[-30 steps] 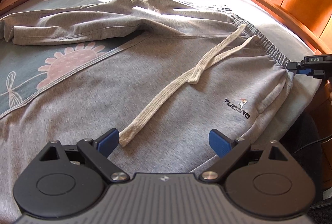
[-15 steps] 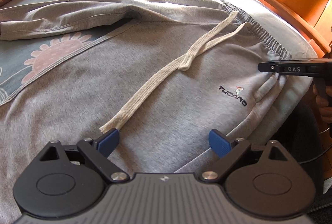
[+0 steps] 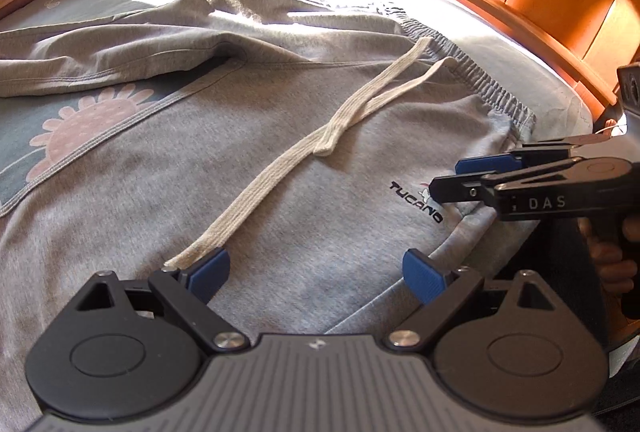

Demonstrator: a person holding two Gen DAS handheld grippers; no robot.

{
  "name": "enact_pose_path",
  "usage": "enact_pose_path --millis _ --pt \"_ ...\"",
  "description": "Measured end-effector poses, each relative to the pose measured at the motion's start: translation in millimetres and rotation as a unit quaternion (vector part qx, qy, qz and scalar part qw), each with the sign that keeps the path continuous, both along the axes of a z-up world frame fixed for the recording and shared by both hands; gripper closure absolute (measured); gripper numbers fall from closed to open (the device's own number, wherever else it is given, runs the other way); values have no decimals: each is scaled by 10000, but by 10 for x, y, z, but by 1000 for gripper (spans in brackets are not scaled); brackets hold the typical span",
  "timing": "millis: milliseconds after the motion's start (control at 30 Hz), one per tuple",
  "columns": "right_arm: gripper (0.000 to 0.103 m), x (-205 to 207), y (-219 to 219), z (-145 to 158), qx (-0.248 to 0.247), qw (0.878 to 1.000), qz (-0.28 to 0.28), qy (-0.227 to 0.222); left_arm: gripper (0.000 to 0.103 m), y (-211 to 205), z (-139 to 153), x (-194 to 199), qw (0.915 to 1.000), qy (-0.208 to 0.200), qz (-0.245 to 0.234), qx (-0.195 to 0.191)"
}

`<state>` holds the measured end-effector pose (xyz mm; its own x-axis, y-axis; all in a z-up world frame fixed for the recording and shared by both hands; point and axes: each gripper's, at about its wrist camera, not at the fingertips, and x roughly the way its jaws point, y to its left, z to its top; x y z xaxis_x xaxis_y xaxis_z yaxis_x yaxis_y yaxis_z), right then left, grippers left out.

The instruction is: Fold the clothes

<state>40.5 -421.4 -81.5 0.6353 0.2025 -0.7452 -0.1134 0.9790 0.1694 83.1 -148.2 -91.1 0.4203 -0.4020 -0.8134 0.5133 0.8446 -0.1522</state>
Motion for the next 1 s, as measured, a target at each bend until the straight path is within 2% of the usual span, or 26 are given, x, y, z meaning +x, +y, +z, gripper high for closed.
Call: enact_pose_path --millis 67,133,233,333,400,467,633,700,800,933,1000 --pt "48 -47 95 -53 -80 9998 146 77 10 -15 -102 -44 9997 218 -43 100" --pt "47 -93 190 -106 -159 9993 293 155 8 -12 -141 -182 9995 -8 -212 228" --pt "42 -161 244 -121 -270 9985 416 253 7 -28 -139 -310 9978 -100 -442 488" --pt "42 -132 251 -23 -75 9993 316 176 7 18 -32 -297 9985 -113 -455 267" --pt "36 -83 313 45 80 9993 366 19 7 50 53 -268 9988 -249 -402 97" --pt "36 10 473 50 -15 9989 459 -62 7 59 36 -235 9990 -229 -337 165" --pt "34 75 780 -109 -482 9963 703 102 7 191 -142 -280 9992 26 -84 398" --pt "25 -11 791 -155 -610 9952 763 95 6 286 -156 -371 9993 22 -57 372" --pt "18 -114 745 -178 -580 9954 754 125 5 392 -149 -446 9996 64 -39 277" --pt "17 -144 704 -145 -485 9964 651 224 5 499 -80 -407 9998 119 27 170" --pt "17 -102 690 -71 -275 9980 549 156 5 550 -18 -309 9996 -38 226 151"
